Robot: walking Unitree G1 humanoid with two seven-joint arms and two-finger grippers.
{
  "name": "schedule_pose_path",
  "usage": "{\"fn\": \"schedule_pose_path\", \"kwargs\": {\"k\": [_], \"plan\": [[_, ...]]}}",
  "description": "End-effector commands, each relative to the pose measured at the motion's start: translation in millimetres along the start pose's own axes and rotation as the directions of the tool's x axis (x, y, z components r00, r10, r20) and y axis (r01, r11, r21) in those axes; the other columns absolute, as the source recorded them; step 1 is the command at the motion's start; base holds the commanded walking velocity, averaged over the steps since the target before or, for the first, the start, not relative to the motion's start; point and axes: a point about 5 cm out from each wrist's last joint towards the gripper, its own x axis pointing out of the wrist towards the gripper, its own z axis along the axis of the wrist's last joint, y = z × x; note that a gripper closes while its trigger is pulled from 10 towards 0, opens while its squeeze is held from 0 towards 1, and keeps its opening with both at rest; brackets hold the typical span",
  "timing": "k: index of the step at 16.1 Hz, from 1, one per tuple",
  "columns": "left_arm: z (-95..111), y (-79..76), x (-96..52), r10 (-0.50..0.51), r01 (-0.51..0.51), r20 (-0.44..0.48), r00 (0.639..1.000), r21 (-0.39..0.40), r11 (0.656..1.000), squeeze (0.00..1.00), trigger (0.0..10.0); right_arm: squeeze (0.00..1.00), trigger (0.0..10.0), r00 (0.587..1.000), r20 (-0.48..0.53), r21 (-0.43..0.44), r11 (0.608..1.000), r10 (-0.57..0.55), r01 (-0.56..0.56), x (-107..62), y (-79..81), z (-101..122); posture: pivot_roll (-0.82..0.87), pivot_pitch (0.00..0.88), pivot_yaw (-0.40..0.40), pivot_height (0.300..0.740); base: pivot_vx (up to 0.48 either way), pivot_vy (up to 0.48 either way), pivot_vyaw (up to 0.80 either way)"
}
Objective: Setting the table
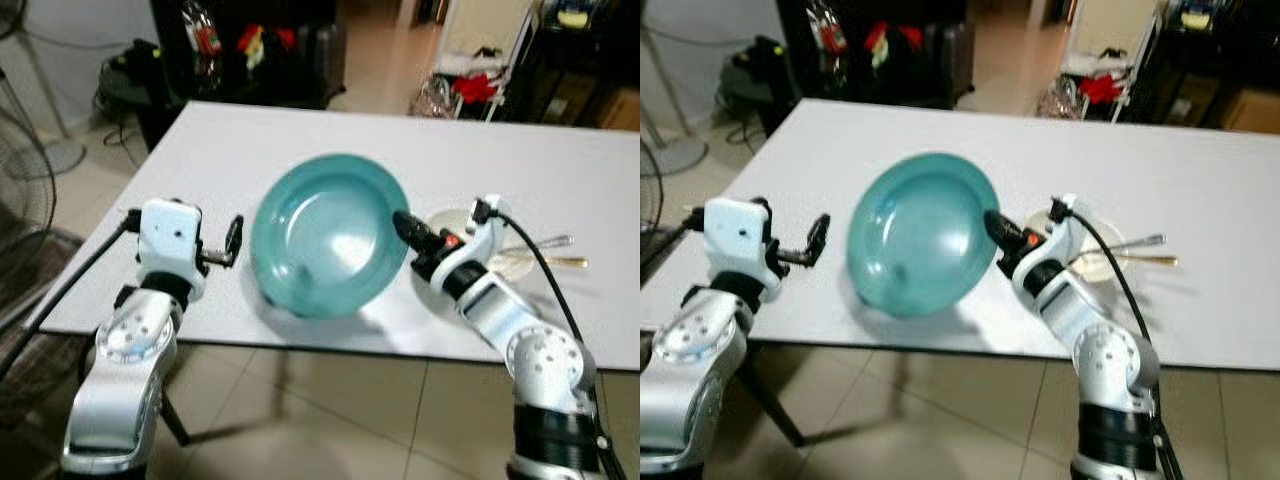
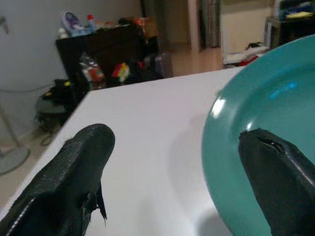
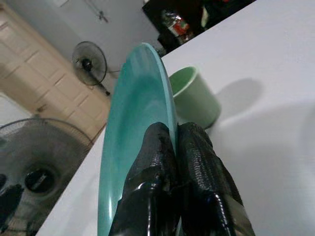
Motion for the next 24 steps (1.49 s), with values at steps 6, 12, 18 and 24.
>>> {"fn": "schedule_pose_path", "kwargs": {"k": [6,12,18,24], "plan": [[1,-8.8,-11.0,-0.276,0.277,-0.031,0.961,0.042,0.96,0.0,10.0,0.0,10.0,0.995,-0.059,0.148,0.985,-0.083,0.091,3.4,-12.3,-15,-0.02,0.0,-0.019,0.74,0.0,0.0,0.0],[-1,-16.3,-21.2,-0.414,0.417,-0.073,0.907,0.044,0.908,0.0,10.0,0.0,10.0,0.974,-0.135,0.349,0.911,-0.184,0.22,22.7,-29.6,-41,-0.01,0.0,-0.008,0.74,0.0,0.0,0.0],[0,-15.3,-22.4,-0.419,0.423,-0.079,0.905,0.044,0.905,0.0,10.0,0.0,10.0,0.953,-0.176,0.47,0.83,-0.248,0.302,38.0,-41.9,-56,0.0,0.0,-0.006,0.74,0.0,0.0,0.0],[2,-13.9,-21.1,-0.414,0.418,-0.075,0.907,0.051,0.907,0.0,10.0,0.0,10.0,0.943,-0.13,0.494,0.804,-0.307,0.33,53.6,-52.2,-48,0.01,0.0,-0.002,0.74,0.0,0.0,0.0]]}}
